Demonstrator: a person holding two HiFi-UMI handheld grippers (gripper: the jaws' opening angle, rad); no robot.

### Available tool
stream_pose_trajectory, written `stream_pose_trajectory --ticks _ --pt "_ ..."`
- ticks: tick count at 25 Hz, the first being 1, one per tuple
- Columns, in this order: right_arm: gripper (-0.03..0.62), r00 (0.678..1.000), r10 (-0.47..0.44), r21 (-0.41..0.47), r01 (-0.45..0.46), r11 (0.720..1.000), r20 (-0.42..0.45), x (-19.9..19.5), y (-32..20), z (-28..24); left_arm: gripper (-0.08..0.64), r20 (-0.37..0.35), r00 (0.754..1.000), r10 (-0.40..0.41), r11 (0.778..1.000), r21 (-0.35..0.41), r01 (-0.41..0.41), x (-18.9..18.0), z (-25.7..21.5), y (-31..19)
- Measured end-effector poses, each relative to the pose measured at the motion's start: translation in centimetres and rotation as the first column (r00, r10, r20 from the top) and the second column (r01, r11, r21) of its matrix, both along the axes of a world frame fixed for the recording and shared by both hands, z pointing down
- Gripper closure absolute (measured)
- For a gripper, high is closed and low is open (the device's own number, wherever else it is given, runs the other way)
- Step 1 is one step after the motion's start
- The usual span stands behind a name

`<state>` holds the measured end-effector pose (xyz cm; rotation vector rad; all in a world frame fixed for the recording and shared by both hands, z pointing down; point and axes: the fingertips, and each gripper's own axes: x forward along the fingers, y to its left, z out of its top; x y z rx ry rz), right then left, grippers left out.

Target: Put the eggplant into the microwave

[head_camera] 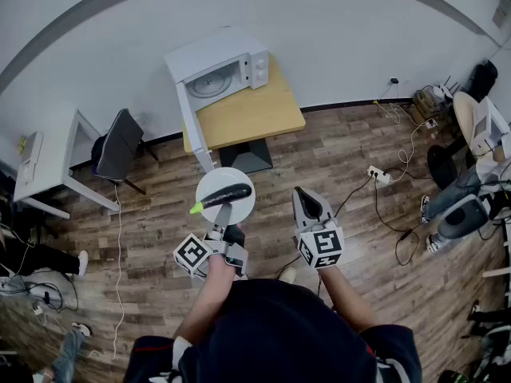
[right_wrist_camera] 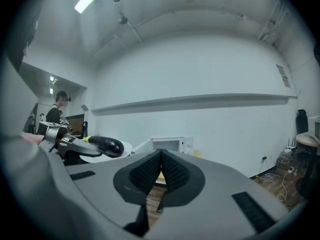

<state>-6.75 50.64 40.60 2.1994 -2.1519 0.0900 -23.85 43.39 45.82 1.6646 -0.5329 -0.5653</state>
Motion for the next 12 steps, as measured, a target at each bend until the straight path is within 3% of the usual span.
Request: stream_pose_trajectory --ticks 12 --pt "0.581 0.999 -0.008 0.022 0.007 1.000 0.043 1.4 1.8 0.3 0.535 0.028 1.000 -0.014 1.000 0.010 0.014 0.9 0.3 2.1"
